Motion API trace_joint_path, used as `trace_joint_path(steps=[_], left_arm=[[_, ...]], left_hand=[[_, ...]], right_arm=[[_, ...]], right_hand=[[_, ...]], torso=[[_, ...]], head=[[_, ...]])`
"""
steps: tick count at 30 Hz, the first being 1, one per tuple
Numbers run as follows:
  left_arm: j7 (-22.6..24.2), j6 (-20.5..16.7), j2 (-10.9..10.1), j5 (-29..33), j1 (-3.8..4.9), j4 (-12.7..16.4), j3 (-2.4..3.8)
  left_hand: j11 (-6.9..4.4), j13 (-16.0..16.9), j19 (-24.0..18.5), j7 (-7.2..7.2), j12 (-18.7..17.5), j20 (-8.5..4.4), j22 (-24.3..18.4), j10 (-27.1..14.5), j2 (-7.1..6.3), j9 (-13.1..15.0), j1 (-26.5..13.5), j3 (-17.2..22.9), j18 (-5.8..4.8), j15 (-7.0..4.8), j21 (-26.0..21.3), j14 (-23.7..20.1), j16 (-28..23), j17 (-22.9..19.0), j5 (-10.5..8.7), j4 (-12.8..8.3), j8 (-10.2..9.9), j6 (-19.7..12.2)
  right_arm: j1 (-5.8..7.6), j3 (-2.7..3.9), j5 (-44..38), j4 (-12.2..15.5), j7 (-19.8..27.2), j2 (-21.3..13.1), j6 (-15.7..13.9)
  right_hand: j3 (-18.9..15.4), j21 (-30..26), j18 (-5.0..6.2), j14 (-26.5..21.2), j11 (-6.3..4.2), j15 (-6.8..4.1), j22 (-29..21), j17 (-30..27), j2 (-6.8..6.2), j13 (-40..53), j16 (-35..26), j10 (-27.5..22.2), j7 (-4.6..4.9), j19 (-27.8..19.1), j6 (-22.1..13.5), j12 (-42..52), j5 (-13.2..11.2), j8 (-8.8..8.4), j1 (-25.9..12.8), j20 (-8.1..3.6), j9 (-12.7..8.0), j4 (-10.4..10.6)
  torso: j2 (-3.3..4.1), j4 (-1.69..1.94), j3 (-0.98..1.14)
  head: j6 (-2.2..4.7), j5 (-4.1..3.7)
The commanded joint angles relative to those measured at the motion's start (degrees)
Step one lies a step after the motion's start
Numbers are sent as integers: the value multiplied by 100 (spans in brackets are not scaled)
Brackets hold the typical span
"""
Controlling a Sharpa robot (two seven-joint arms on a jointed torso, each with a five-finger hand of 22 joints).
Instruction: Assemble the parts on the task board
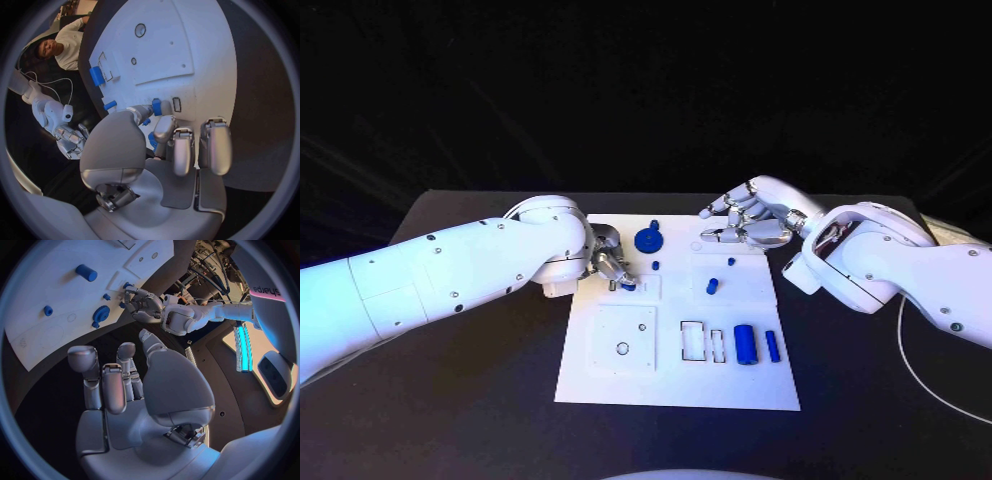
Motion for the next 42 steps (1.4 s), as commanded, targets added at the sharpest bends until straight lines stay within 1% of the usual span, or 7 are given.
trace_joint_path(steps=[1,8,13,20,31,40,42], left_arm=[[-53,178,42,88,-29,-55,-26],[-53,212,116,116,-29,-155,-47],[-50,237,143,120,-29,-188,-58],[-39,215,168,121,-29,-216,-61],[-27,246,182,113,-28,-233,-62],[-23,231,181,81,-28,-246,-61],[-20,225,180,74,-28,-248,-61]], left_hand=[[0,-23,94,-48,7,22,499,45,7,15,-193,929,-64,-3,-15,602,14,1506,13,-965,17,45],[-28,-22,92,-87,6,3,496,38,103,12,-656,568,-62,-28,-30,602,14,1506,3,-691,-17,120],[-42,0,102,-104,28,-9,516,50,130,4,-792,435,-66,-41,-22,602,14,1506,5,-631,-38,168],[-62,59,111,-131,85,-22,528,93,117,-9,-1010,176,-68,-55,-23,602,14,1506,-1,-536,-62,275],[-76,89,135,-147,108,-35,566,125,81,-37,-1246,-500,-77,-67,-17,602,14,1506,-15,-387,-135,411],[-78,129,148,-151,136,-42,589,156,160,-51,-1349,-1140,-80,-69,-17,602,14,1506,-25,-199,-196,494],[-83,139,155,-157,145,-42,602,169,162,-53,-1403,-1329,-83,-70,-12,602,14,1506,-150,-120,-207,523]], right_arm=[[-3,1,1,7,36,2,51],[-3,1,36,4,38,2,47],[-3,0,65,-3,43,6,51],[-3,0,105,-4,35,3,64],[-2,0,127,-4,12,2,77],[-2,0,129,-8,18,8,49],[-2,0,129,-3,32,9,29]], right_hand=[[-5,-28,53,311,-7,-18,-4,250,65,-5,-37,-2,0,-28,42,-22,36,19,-3,-14,7,31],[-8,-45,57,310,-7,-19,-29,243,70,-35,-46,-20,1,-34,34,-50,77,18,-8,-15,4,44],[-8,-57,60,309,-6,-19,-49,237,72,-41,-51,-23,1,-41,30,-54,93,17,-8,-16,3,47],[-10,-81,66,305,-5,-19,-91,219,72,-60,-66,-35,2,-57,23,-74,114,15,-11,-16,1,53],[-11,-165,86,288,2,-14,-221,163,49,-111,-116,-79,12,-111,-13,-121,65,5,43,-13,-7,24],[-16,-237,104,268,10,-7,-340,92,55,-156,-174,-113,21,-162,-35,-165,20,-1,46,-8,-11,30],[-16,-247,106,265,12,-5,-355,84,58,-164,-182,-121,22,-169,-40,-174,17,-3,48,-7,-12,30]], torso=[[-4,4,1],[2,-5,-2],[3,-14,-4],[0,3,-2],[5,-6,-5],[1,1,-8],[0,1,-10]], head=[[-2,9],[-11,5],[-14,3],[-19,-15],[-18,-20],[-21,-32],[-23,-30]])
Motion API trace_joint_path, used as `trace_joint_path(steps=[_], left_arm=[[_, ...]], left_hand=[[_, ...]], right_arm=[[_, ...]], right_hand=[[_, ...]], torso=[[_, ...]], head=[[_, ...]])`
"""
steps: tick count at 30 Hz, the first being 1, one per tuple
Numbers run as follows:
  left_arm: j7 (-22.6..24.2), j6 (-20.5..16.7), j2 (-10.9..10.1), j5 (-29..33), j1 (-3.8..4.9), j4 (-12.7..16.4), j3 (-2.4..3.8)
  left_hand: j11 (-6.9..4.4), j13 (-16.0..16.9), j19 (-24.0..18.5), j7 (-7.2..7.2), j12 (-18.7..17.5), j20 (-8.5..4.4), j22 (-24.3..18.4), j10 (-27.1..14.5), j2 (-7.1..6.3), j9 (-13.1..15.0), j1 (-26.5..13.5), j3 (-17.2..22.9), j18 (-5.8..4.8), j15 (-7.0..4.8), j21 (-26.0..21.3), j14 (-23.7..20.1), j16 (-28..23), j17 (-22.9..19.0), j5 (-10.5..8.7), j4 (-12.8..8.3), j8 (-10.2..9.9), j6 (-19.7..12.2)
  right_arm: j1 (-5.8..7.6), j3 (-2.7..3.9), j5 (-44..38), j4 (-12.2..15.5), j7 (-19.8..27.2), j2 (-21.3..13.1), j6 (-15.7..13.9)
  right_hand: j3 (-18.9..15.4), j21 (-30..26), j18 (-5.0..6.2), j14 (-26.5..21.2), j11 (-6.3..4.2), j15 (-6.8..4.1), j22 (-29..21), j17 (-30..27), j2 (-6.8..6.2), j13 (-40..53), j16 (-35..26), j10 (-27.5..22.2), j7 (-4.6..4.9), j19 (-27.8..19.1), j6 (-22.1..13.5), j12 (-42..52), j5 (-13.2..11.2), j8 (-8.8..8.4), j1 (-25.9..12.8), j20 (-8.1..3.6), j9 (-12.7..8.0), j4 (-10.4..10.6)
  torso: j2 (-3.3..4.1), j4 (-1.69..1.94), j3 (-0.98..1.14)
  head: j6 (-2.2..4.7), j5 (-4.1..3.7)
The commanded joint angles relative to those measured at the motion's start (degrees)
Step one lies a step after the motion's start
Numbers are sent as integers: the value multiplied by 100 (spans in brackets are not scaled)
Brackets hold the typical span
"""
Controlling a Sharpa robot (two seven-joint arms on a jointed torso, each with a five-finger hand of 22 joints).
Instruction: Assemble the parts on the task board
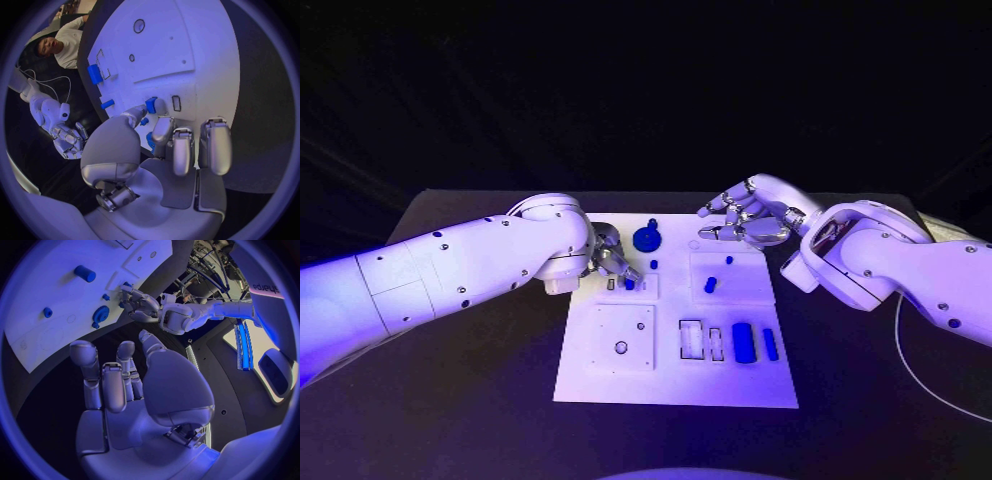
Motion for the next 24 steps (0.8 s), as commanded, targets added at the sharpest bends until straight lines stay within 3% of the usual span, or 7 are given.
trace_joint_path(steps=[1,3,9,12,16,21,24], left_arm=[[-11,177,15,10,-40,-1,-29],[-9,162,5,6,-40,3,-28],[1,38,-44,3,-41,51,-25],[9,-74,-97,3,-40,110,-9],[12,-202,-189,19,-37,227,80],[27,-186,-325,164,3,336,263],[54,-30,-413,341,176,304,353]], left_hand=[[-15,15,160,-14,32,-44,608,64,25,-12,-114,-299,-85,-30,-9,602,14,1509,-366,120,-53,80],[-20,26,168,-22,37,-50,624,76,74,-14,-87,-523,-87,-37,-3,602,14,1509,-763,207,-76,102],[-24,40,179,-28,42,-54,644,93,166,-6,-32,-934,-91,-43,0,602,14,1509,-1065,385,-107,137],[-24,53,185,-30,49,-57,658,105,257,1,-179,-1235,-92,-43,2,602,14,1509,-1422,428,-122,155],[-25,58,189,-30,51,-58,665,109,278,6,-212,-1368,-94,-45,4,602,14,1509,-1477,434,-128,162],[-3,-143,130,4,-147,-58,549,-20,321,11,-142,-1578,-63,-38,-99,602,14,1509,-1472,424,-177,51],[70,-534,15,89,-535,-23,337,-304,429,-6,70,-1709,-9,13,-291,602,14,1509,-1442,415,-282,-179]], right_arm=[[-4,1,7,8,42,7,-2],[-4,1,2,15,48,6,-49],[-4,0,-9,7,44,2,-149],[-4,0,-10,-9,41,8,-170],[-4,0,-7,-22,43,11,-178],[-4,0,4,-40,43,6,-182],[-4,0,10,-55,41,3,-190]], right_hand=[[1,-38,106,263,6,-5,-17,81,15,-12,-30,-50,23,-48,-43,-45,-27,-3,50,-6,-7,14],[2,-61,113,257,8,-3,-56,63,18,-55,-45,-80,25,-65,-47,-98,-28,-4,53,-5,-7,14],[-2,-85,119,251,11,0,-93,45,15,-100,-61,-112,27,-82,-52,-151,-30,-5,51,-3,-8,16],[-7,-98,121,247,13,2,-113,34,13,-115,-71,-123,29,-91,-56,-167,-32,-5,45,-2,-8,21],[-8,-103,122,245,13,2,-119,30,13,-123,-74,-128,29,-94,-56,-175,-32,-5,43,-1,-8,22],[-11,-112,125,242,14,4,-133,20,13,-140,-83,-139,30,-101,-58,-195,-33,-5,39,0,-8,26],[-13,-116,125,241,15,4,-138,16,13,-141,-87,-140,31,-103,-58,-195,-33,-4,37,0,-7,28]], torso=[[-1,3,-2],[0,2,3],[2,1,0],[1,-1,-1],[-4,-1,6],[-2,1,6],[4,-8,8]], head=[[-3,7],[-1,13],[-1,8],[9,3],[14,10],[29,-4],[49,43]])
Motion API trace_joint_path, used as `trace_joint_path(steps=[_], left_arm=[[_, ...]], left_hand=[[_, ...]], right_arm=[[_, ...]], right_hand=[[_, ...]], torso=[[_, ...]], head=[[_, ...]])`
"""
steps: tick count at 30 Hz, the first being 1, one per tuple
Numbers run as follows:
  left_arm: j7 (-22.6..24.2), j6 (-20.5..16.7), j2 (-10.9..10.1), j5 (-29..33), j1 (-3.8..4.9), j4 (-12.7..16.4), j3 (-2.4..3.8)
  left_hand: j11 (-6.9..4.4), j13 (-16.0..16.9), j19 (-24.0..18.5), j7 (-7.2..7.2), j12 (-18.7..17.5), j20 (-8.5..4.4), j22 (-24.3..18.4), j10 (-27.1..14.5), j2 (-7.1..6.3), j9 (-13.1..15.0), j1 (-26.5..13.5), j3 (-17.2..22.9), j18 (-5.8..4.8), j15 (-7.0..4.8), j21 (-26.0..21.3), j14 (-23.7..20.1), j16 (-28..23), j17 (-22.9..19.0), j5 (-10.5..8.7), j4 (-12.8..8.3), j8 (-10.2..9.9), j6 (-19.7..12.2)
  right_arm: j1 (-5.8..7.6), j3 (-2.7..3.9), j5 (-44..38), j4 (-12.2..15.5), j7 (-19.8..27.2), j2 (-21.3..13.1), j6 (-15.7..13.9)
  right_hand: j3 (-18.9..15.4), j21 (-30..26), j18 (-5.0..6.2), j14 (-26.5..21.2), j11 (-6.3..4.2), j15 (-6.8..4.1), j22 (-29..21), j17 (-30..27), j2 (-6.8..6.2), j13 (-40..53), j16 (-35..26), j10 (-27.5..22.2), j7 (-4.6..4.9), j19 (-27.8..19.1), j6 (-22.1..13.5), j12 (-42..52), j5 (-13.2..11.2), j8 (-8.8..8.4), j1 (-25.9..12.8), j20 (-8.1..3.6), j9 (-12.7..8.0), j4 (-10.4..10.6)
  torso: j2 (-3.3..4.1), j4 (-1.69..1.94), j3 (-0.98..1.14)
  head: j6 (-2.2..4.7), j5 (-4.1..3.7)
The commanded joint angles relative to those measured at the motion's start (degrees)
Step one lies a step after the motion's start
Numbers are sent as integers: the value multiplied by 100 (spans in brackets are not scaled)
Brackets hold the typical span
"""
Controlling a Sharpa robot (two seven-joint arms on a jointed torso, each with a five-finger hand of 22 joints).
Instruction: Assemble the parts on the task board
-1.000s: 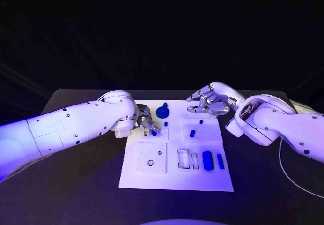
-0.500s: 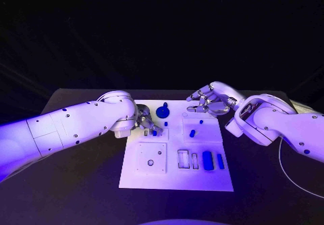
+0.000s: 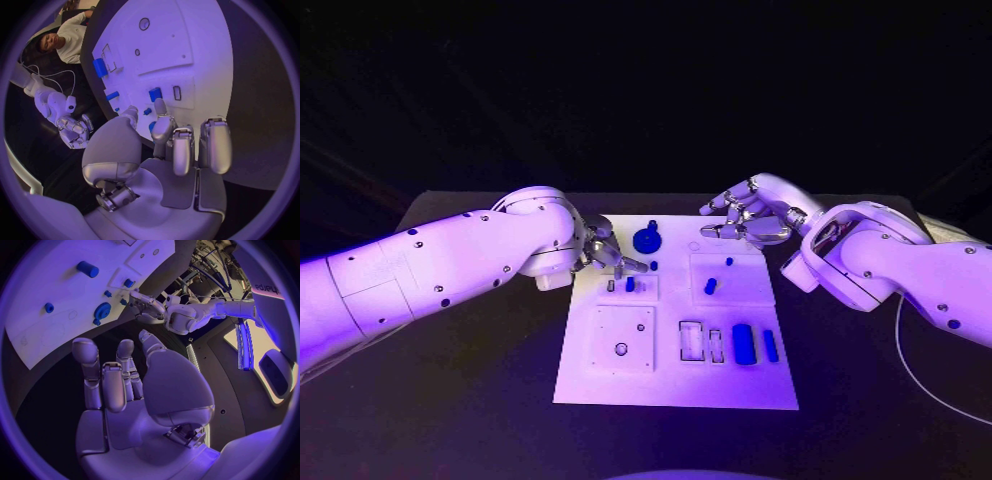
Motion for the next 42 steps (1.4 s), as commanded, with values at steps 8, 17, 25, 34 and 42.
trace_joint_path(steps=[8,17,25,34,42], left_arm=[[94,500,51,329,516,-600,81],[220,736,492,156,590,-1537,-65],[322,909,758,108,563,-2030,-193],[373,1044,887,102,519,-2194,-251],[397,1122,911,153,504,-2195,-264]], left_hand=[[219,-589,-70,251,-556,134,152,-468,232,-286,681,-239,38,160,-317,602,14,1510,214,-10,-433,-522],[248,-624,-69,282,-566,168,155,-494,301,-403,837,-278,41,187,-327,602,14,1510,237,-16,-518,-527],[242,-572,-42,270,-501,176,206,-456,346,-444,889,-301,30,187,-287,602,14,1510,239,-9,-509,-447],[230,-518,-15,254,-437,174,255,-413,381,-473,896,-333,19,179,-248,602,14,1510,236,-2,-496,-381],[211,-470,8,232,-379,166,297,-369,424,-497,925,-356,10,167,-214,602,14,1510,238,-8,-476,-310]], right_arm=[[-2,-1,-14,-28,36,-11,-85],[-2,-2,37,-73,77,31,-116],[-3,-3,56,-91,87,52,-109],[-3,-4,64,-96,92,68,-100],[-3,-4,69,-99,97,76,-97]], right_hand=[[-14,-20,33,242,4,4,0,24,13,-4,-38,-27,12,-19,-38,-15,-32,-3,35,0,-8,30],[-6,-31,34,244,1,4,-5,29,28,-8,-40,-22,10,-17,-35,-4,13,4,53,2,-5,29],[-4,-33,34,245,1,3,-4,31,32,-7,-39,-19,10,-16,-35,2,24,6,57,3,-5,29],[-1,-34,34,246,0,2,-3,31,37,-14,-40,-20,10,-13,-35,-2,37,8,62,3,-4,28],[-1,-34,34,246,0,2,-3,31,37,-14,-40,-20,10,-13,-35,-2,37,8,62,3,-4,28]], torso=[[-3,15,5],[6,-4,-9],[4,1,-2],[-1,5,-1],[-3,4,2]], head=[[53,38],[68,67],[58,70],[44,72],[46,73]])
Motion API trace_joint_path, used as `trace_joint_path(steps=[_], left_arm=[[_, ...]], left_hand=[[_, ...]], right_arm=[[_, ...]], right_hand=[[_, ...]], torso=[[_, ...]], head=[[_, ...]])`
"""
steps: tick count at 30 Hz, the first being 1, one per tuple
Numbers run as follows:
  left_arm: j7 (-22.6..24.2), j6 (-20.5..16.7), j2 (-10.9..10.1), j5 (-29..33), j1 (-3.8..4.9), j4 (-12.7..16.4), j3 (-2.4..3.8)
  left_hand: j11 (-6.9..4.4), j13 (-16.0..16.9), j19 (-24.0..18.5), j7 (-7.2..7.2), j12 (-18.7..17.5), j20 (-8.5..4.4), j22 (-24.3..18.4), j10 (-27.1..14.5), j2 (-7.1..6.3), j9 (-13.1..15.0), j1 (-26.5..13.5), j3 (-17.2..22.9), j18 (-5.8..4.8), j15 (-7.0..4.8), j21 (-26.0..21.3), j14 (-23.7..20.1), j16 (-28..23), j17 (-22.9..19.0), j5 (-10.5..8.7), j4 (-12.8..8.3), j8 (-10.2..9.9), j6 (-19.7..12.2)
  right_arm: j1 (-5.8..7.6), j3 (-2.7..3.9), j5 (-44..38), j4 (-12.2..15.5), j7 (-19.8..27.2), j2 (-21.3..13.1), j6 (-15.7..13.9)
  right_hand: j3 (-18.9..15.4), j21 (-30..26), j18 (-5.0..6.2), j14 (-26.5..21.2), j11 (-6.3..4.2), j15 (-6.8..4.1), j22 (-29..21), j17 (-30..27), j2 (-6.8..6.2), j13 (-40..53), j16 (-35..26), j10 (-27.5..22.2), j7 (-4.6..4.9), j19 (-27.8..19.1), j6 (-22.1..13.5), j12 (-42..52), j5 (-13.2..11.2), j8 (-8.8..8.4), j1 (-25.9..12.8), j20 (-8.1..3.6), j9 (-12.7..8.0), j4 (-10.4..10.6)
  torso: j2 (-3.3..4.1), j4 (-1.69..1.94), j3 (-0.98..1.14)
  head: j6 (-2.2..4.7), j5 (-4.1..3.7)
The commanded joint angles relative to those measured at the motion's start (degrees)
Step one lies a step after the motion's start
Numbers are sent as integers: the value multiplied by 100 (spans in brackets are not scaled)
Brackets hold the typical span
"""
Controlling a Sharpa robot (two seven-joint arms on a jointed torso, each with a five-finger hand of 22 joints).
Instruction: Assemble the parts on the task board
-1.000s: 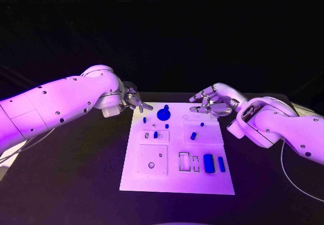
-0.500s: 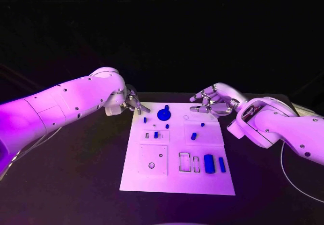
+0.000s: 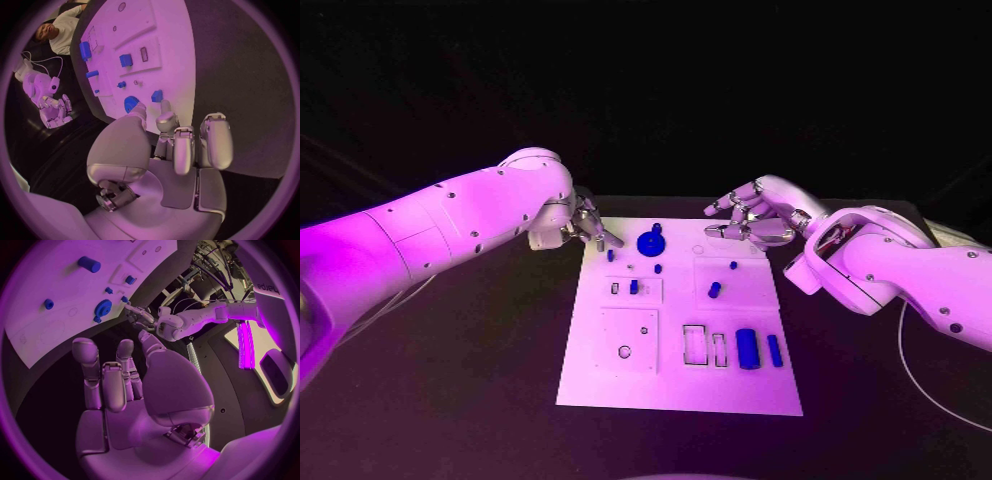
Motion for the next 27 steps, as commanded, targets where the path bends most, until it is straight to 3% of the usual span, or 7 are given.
trace_joint_path(steps=[1,13,27], left_arm=[[93,218,22,17,-3,-1,-5],[67,238,71,30,-43,-53,-20],[55,231,116,30,-60,-103,-25]], left_hand=[[10,5,39,-3,18,11,300,46,30,-10,32,-38,11,12,36,613,14,1507,34,1,23,43],[-21,13,50,-35,48,-15,324,73,188,-66,265,21,7,-17,45,613,14,1507,41,-39,40,116],[-36,26,59,-51,71,-27,345,91,233,-83,431,77,3,-28,54,613,14,1507,41,-79,67,154]], right_arm=[[-3,0,7,-1,59,9,-6],[-3,0,12,-1,58,18,14],[-4,0,15,1,62,21,22]], right_hand=[[-1,-35,34,246,-1,2,3,28,15,-5,-17,-21,10,-13,-35,-2,37,8,39,2,-5,28],[-1,-35,34,246,-1,2,3,28,15,-5,-17,-21,10,-13,-35,-2,37,8,39,2,-5,28],[3,-43,36,243,-1,2,-7,16,21,-10,-28,-21,10,-15,-35,-1,55,10,46,2,-4,28]], torso=[[-1,0,3],[1,-3,2],[1,-1,2]], head=[[3,1],[-11,-1],[-17,-6]])
